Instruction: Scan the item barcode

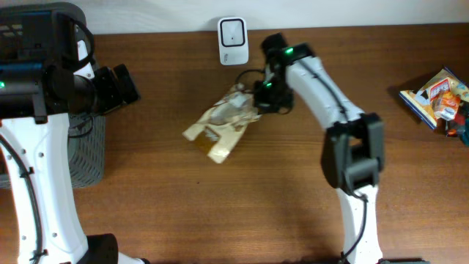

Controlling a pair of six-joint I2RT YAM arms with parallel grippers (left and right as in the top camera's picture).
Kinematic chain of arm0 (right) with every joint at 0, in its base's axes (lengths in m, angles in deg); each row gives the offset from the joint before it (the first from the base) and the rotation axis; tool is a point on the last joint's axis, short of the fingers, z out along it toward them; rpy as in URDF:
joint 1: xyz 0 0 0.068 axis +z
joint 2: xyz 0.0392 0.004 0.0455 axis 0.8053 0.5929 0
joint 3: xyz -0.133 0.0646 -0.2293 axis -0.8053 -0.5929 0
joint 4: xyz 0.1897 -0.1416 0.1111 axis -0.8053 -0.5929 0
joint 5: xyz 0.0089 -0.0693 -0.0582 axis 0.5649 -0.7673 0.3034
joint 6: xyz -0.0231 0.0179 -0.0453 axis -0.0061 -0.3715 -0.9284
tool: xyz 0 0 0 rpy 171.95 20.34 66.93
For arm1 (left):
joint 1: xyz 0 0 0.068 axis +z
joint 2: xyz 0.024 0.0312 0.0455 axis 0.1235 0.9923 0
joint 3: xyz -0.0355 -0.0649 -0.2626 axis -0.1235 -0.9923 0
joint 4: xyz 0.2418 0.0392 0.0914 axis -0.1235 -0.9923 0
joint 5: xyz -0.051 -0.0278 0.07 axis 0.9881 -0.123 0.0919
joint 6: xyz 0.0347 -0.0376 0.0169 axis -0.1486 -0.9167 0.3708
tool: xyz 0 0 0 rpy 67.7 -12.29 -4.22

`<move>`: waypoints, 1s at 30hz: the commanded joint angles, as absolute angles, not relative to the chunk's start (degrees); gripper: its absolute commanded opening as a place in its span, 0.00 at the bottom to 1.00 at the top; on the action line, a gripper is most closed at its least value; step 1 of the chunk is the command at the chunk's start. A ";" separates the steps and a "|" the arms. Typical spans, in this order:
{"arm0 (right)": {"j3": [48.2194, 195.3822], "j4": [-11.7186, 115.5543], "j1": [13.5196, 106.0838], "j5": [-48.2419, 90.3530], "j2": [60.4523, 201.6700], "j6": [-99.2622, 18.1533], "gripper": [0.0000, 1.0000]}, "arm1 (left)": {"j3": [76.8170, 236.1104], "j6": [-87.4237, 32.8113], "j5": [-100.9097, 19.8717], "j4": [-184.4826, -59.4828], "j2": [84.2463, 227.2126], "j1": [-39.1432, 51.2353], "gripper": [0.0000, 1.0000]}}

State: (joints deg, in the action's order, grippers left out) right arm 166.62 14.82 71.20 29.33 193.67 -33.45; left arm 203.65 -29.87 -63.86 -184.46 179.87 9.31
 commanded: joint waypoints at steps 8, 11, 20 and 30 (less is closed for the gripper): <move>166.55 0.65 68.97 16.54 184.01 -44.18 0.04 | 203.74 -30.44 -64.08 -184.48 179.63 9.12 0.99; 166.97 1.16 68.88 14.20 183.62 -47.55 0.04 | 203.74 -30.44 -64.08 -184.48 179.63 9.12 0.99; 167.30 0.50 64.80 13.77 183.64 -47.61 0.70 | 203.74 -30.44 -64.08 -184.48 179.63 9.12 0.99; 155.95 7.10 71.03 27.82 183.68 -39.09 0.99 | 203.74 -30.46 -64.08 -184.48 179.63 9.12 0.99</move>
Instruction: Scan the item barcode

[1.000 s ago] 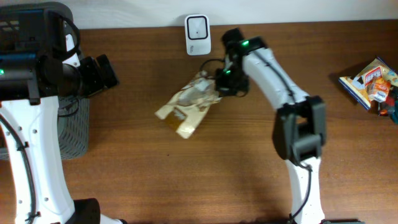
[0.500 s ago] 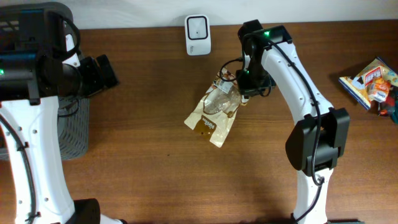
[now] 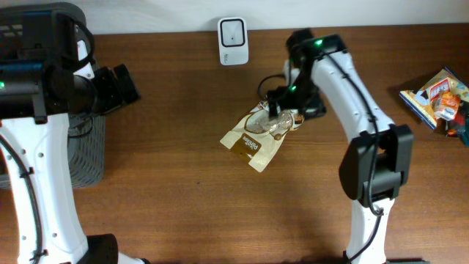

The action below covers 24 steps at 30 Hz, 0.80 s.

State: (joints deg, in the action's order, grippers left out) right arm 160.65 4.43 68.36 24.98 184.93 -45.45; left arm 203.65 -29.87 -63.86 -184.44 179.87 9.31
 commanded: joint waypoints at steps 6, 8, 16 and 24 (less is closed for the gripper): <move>144.74 20.80 73.52 27.36 183.68 -26.72 0.99 | 203.74 -30.44 -64.08 -184.48 179.63 9.12 0.99; 141.92 23.80 73.45 27.34 183.68 -24.27 0.99 | 203.74 -30.46 -64.08 -184.48 179.63 9.12 0.99; 133.31 33.22 73.45 19.45 183.77 -22.39 0.99 | 203.74 -30.44 -64.08 -184.48 179.63 9.12 0.99; 133.75 32.94 73.45 18.49 183.73 -24.58 0.58 | 203.74 -30.44 -64.08 -184.48 179.63 9.12 0.99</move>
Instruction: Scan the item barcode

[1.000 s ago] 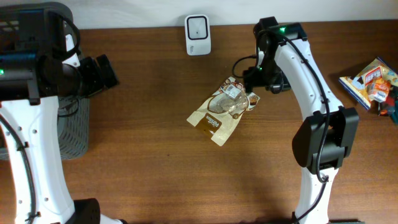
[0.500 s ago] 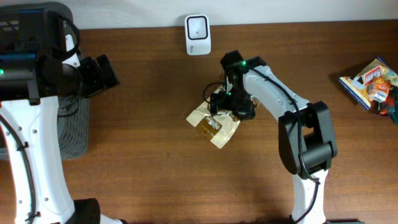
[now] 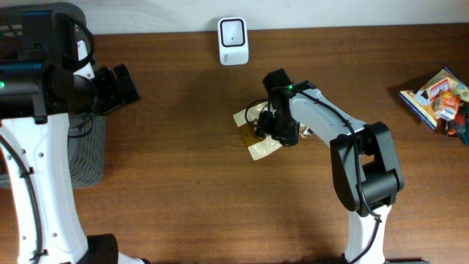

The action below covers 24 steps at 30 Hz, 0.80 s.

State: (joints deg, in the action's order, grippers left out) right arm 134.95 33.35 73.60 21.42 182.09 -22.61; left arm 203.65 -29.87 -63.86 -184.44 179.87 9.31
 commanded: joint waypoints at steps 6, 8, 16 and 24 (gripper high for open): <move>139.10 23.91 74.00 20.30 183.73 -30.76 0.57 | 203.74 -30.44 -64.08 -184.48 179.63 9.12 0.99; 141.07 20.41 74.52 20.59 183.73 -33.28 0.59 | 203.74 -30.44 -64.08 -184.48 179.63 9.12 0.99; 151.27 9.81 78.24 20.19 183.20 -47.88 0.95 | 203.74 -30.44 -64.08 -184.48 179.63 9.12 0.99; 142.82 14.66 87.81 -9.18 183.48 -53.93 0.99 | 203.74 -30.44 -64.08 -184.48 179.63 9.12 0.99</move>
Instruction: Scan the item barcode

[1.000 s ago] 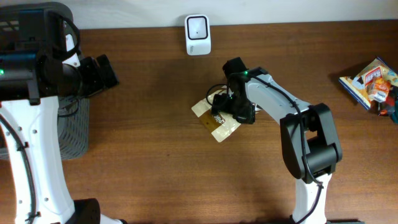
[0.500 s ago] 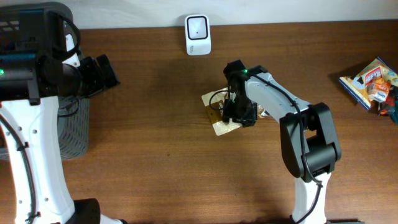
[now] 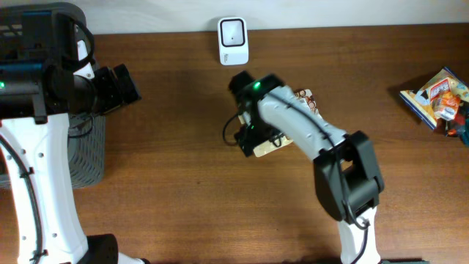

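Observation:
A tan snack bag (image 3: 303, 100) lies low over the table's middle, mostly hidden under my right arm. One end shows right of the arm and a tan corner (image 3: 270, 149) shows below it. My right gripper (image 3: 249, 139) is shut on the bag, its wrist pointing left. The white barcode scanner (image 3: 233, 31) stands at the table's far edge, a good way above the bag. My left gripper (image 3: 119, 84) hovers at the far left, away from the bag; its jaw state is unclear from above.
A grey mesh basket (image 3: 86, 158) sits at the left edge under my left arm. A pile of colourful packaged items (image 3: 438, 95) lies at the far right. Brown wooden table (image 3: 183, 213) spans the view.
My right wrist has shifted left and turned. The bag, then bunched left of the gripper, now stretches to the right under the arm, one end showing beside it. The left arm is unchanged.
At first my right gripper held the bag spread out just below and left of the scanner. Then the bag hung farther right and lower. Later it was bunched under the gripper at mid-table, and now it is turned with its end pointing right.

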Controlling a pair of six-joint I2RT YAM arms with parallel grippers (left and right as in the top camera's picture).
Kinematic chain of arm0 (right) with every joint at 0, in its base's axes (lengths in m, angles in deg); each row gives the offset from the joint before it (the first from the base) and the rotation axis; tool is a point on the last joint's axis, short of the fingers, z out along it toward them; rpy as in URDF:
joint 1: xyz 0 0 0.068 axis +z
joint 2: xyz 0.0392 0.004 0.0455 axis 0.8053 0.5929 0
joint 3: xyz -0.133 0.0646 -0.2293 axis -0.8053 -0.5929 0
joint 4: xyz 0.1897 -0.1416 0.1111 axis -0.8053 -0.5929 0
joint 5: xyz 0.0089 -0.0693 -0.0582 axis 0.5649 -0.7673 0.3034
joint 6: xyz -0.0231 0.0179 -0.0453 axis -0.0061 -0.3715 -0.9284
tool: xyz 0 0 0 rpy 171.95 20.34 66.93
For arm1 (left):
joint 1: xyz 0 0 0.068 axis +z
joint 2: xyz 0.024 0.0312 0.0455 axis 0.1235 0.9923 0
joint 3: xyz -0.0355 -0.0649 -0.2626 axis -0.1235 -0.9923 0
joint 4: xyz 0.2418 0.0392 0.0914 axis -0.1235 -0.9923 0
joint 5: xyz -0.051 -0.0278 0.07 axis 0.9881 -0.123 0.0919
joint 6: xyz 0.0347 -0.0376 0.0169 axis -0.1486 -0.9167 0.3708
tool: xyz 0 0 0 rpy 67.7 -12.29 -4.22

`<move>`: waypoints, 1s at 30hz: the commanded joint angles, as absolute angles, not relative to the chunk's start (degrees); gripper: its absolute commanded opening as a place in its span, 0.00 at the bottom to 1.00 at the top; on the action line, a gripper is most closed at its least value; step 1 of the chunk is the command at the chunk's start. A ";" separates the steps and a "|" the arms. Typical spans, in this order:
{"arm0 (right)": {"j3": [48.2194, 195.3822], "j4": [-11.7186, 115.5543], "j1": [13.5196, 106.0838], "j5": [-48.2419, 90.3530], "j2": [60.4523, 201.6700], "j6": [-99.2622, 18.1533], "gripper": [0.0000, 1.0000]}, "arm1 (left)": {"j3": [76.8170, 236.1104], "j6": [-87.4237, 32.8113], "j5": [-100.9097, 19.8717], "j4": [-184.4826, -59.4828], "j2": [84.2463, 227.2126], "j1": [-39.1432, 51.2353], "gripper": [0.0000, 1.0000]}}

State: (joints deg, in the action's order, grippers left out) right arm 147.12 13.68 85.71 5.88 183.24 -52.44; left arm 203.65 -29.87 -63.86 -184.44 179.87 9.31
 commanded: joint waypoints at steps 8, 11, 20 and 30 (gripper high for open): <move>138.20 16.19 83.22 -16.20 183.48 -53.82 0.99 | 203.74 -30.46 -64.08 -184.48 179.63 9.12 0.99; 138.18 21.39 81.87 -16.16 183.48 -54.32 0.99 | 203.74 -30.44 -64.08 -184.48 179.63 9.12 0.99; 136.83 38.44 81.39 -16.48 183.51 -67.15 0.99 | 203.74 -30.44 -64.08 -184.48 179.63 9.12 0.99; 136.83 50.03 71.37 -10.06 185.12 -70.76 0.99 | 203.74 -30.44 -64.08 -184.48 179.63 9.12 0.99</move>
